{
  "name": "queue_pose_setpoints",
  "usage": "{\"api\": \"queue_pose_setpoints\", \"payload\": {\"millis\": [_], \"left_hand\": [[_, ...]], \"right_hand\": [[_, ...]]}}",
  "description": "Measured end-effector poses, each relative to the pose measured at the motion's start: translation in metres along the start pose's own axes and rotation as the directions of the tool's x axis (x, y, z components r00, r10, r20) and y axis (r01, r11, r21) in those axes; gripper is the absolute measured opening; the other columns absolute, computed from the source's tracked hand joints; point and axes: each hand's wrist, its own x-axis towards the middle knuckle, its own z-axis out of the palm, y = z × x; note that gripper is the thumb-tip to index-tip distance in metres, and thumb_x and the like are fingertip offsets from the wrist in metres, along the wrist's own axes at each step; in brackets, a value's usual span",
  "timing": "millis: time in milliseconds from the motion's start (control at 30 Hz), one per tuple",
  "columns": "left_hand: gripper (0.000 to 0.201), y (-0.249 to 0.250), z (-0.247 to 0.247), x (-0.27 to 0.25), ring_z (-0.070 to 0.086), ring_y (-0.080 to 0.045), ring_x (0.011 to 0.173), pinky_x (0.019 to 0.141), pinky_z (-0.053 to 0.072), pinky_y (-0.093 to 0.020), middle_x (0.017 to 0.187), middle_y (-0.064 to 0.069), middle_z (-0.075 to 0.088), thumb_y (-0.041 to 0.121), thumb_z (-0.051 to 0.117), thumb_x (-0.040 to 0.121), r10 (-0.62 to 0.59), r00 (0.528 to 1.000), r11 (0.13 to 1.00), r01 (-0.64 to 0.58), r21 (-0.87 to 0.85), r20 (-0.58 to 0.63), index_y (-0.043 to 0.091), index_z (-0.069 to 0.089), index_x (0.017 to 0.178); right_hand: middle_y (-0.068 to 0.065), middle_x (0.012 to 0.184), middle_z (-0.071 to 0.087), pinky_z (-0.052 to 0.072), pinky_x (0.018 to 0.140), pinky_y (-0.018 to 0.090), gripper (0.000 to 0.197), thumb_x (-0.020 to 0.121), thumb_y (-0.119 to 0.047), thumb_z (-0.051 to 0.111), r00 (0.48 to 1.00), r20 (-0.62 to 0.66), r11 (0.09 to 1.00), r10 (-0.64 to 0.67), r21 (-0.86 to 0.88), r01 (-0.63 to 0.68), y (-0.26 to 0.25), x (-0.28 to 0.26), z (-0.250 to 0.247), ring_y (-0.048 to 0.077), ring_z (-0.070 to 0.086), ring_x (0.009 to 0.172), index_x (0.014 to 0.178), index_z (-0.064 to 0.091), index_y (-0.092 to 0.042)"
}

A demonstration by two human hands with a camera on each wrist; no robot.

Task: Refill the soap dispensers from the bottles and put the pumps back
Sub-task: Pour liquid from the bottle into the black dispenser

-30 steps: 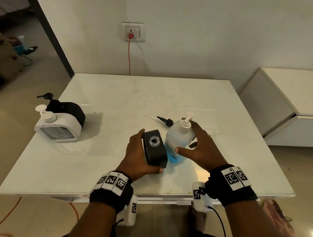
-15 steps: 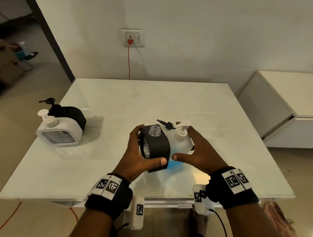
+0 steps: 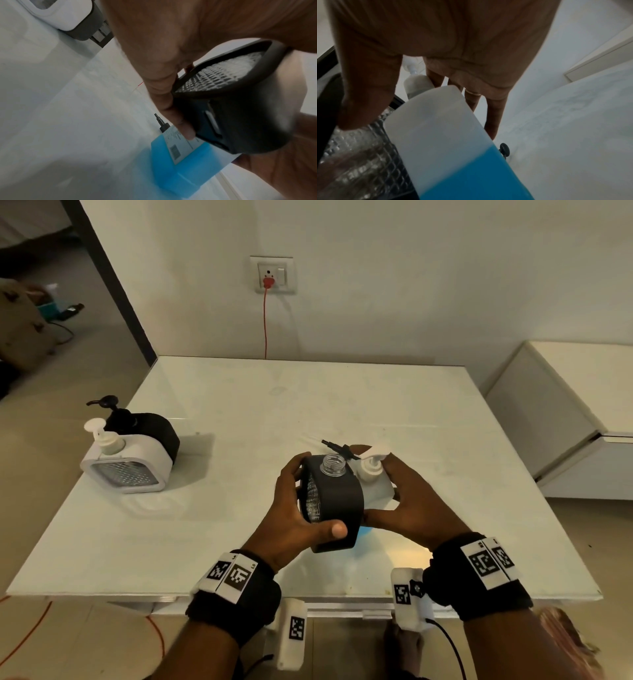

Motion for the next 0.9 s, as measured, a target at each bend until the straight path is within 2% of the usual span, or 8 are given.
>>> {"api": "queue_pose_setpoints", "payload": {"millis": [100, 200, 333, 467, 533, 633, 767, 900], "left_hand": [[0.145, -0.004, 0.0, 0.003, 0.041, -0.015, 0.146, 0.09, 0.05, -0.008, 0.163, 0.006, 0.028, 0.092, 0.083, 0.03, 0.026, 1.0, 1.0, -0.026, 0.003, -0.01, 0.041, 0.024, 0.152], [0.139, -0.005, -0.001, 0.004, 0.04, -0.022, 0.147, 0.088, 0.049, -0.006, 0.162, 0.006, 0.027, 0.096, 0.079, 0.029, 0.023, 1.0, 1.0, -0.023, 0.004, -0.019, 0.05, 0.024, 0.148], [0.133, -0.004, -0.001, 0.003, 0.048, -0.022, 0.141, 0.086, 0.055, -0.013, 0.157, 0.004, 0.033, 0.094, 0.081, 0.029, -0.008, 1.0, 1.0, 0.008, 0.02, -0.005, 0.058, 0.023, 0.143], [0.115, 0.003, -0.001, 0.004, 0.064, -0.018, 0.129, 0.086, 0.064, -0.041, 0.148, 0.007, 0.055, 0.094, 0.075, 0.045, -0.044, 0.998, 0.969, 0.033, -0.244, -0.04, 0.052, 0.037, 0.145], [0.093, 0.008, -0.001, 0.003, 0.068, -0.015, 0.122, 0.08, 0.064, -0.04, 0.132, 0.015, 0.069, 0.094, 0.064, 0.061, -0.084, 0.993, 0.946, 0.054, -0.32, -0.081, 0.051, 0.046, 0.142], [0.062, 0.006, 0.004, 0.003, 0.073, -0.02, 0.115, 0.083, 0.065, -0.043, 0.123, 0.003, 0.076, 0.057, 0.064, 0.084, -0.161, 0.975, 0.929, 0.097, -0.358, -0.154, 0.047, 0.046, 0.143], [0.079, 0.003, 0.013, 0.003, 0.074, -0.026, 0.113, 0.097, 0.06, -0.049, 0.127, -0.011, 0.074, 0.05, 0.072, 0.075, -0.288, 0.935, 0.868, 0.164, -0.468, -0.208, 0.019, 0.054, 0.146], [0.079, 0.004, 0.019, 0.001, 0.071, -0.035, 0.117, 0.088, 0.063, -0.059, 0.134, -0.01, 0.07, 0.058, 0.07, 0.072, -0.351, 0.928, 0.805, 0.231, -0.546, -0.126, 0.027, 0.055, 0.143]], "right_hand": [[-0.028, 0.147, 0.048, 0.046, 0.11, 0.043, 0.089, 0.076, -0.017, 0.089, 0.998, 0.056, 0.999, -0.008, 0.045, 0.005, 0.0, -0.003, -0.005, 0.003, 0.046, 0.137, 0.145, 0.039, -0.044], [-0.027, 0.15, 0.045, 0.045, 0.11, 0.047, 0.094, 0.073, -0.026, 0.088, 0.996, 0.086, 0.996, -0.012, 0.084, 0.005, -0.002, -0.003, -0.008, 0.005, 0.045, 0.139, 0.149, 0.036, -0.045], [-0.035, 0.143, 0.047, 0.044, 0.108, 0.025, 0.104, 0.062, -0.027, 0.095, 0.996, 0.087, 0.997, -0.009, 0.08, 0.002, -0.002, 0.0, -0.006, -0.005, 0.046, 0.135, 0.144, 0.036, -0.051], [-0.041, 0.141, 0.044, 0.041, 0.102, 0.009, 0.102, 0.059, -0.033, 0.093, 0.998, 0.063, 0.999, -0.021, 0.045, 0.018, -0.002, 0.001, -0.003, -0.013, 0.044, 0.131, 0.142, 0.035, -0.051], [-0.04, 0.143, 0.044, 0.039, 0.101, 0.006, 0.102, 0.061, -0.034, 0.092, 0.998, 0.053, 0.999, -0.031, 0.034, 0.029, -0.001, 0.001, -0.002, -0.013, 0.043, 0.131, 0.144, 0.035, -0.047], [-0.038, 0.144, 0.044, 0.036, 0.101, 0.004, 0.101, 0.064, -0.032, 0.091, 0.997, 0.06, 0.998, -0.047, 0.042, 0.044, -0.001, 0.003, -0.001, -0.013, 0.043, 0.132, 0.149, 0.037, -0.037], [-0.042, 0.137, 0.047, 0.036, 0.1, 0.004, 0.092, 0.068, -0.03, 0.089, 0.997, 0.061, 0.997, -0.052, 0.054, 0.049, -0.001, 0.002, 0.0, -0.013, 0.045, 0.129, 0.142, 0.038, -0.045], [-0.043, 0.138, 0.045, 0.036, 0.1, 0.004, 0.091, 0.07, -0.032, 0.087, 0.997, 0.065, 0.998, -0.044, 0.046, 0.041, -0.001, 0.001, 0.0, -0.013, 0.044, 0.13, 0.143, 0.036, -0.049]]}}
